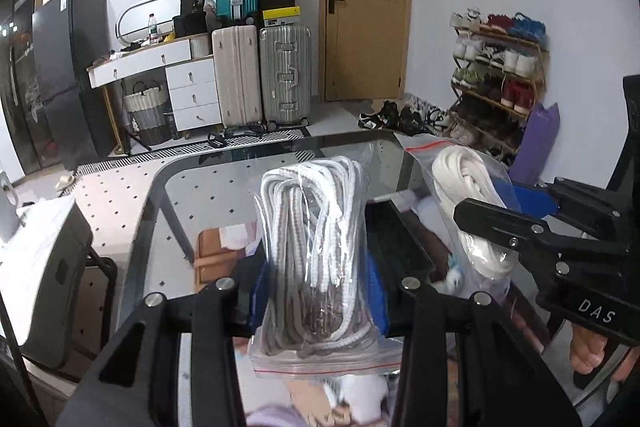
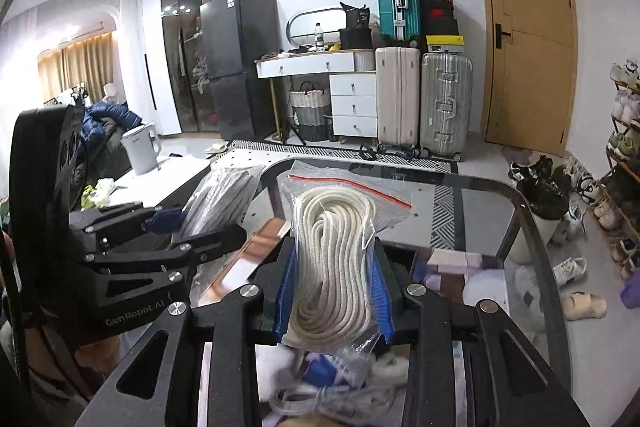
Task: Organize soft objects
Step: 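Carry both bags over the black bin and lower them inside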
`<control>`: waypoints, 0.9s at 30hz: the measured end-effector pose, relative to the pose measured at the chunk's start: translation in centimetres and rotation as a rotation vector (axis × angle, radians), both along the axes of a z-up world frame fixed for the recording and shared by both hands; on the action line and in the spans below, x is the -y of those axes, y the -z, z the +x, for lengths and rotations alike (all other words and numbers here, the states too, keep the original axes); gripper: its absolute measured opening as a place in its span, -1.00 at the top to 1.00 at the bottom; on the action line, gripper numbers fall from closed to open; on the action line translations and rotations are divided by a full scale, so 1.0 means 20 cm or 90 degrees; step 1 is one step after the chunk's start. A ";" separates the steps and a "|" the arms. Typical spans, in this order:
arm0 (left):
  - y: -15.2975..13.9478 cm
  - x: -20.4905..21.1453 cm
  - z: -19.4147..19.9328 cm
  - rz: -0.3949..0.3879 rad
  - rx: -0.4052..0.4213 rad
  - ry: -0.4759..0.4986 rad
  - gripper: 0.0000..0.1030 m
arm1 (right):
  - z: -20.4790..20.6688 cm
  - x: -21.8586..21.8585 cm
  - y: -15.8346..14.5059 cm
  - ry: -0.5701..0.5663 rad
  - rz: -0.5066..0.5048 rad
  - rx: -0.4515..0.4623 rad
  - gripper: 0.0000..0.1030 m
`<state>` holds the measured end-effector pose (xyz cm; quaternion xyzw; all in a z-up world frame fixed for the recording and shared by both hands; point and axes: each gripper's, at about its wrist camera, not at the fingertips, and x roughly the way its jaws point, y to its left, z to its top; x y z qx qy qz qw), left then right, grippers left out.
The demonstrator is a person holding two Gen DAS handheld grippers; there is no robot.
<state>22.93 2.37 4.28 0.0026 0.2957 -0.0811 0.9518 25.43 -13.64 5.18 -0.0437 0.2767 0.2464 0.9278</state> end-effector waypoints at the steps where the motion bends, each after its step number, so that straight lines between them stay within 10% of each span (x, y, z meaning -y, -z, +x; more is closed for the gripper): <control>1: 0.02 -0.02 0.04 -0.009 -0.004 -0.003 0.23 | 0.04 -0.01 0.01 0.002 0.002 -0.006 0.35; 10: 0.20 -0.01 0.34 -0.024 -0.048 -0.036 0.23 | 0.43 -0.06 0.24 0.023 0.002 -0.070 0.35; 27: 0.44 0.08 0.45 0.004 -0.123 -0.034 0.24 | 0.57 -0.07 0.61 0.015 -0.013 -0.148 0.34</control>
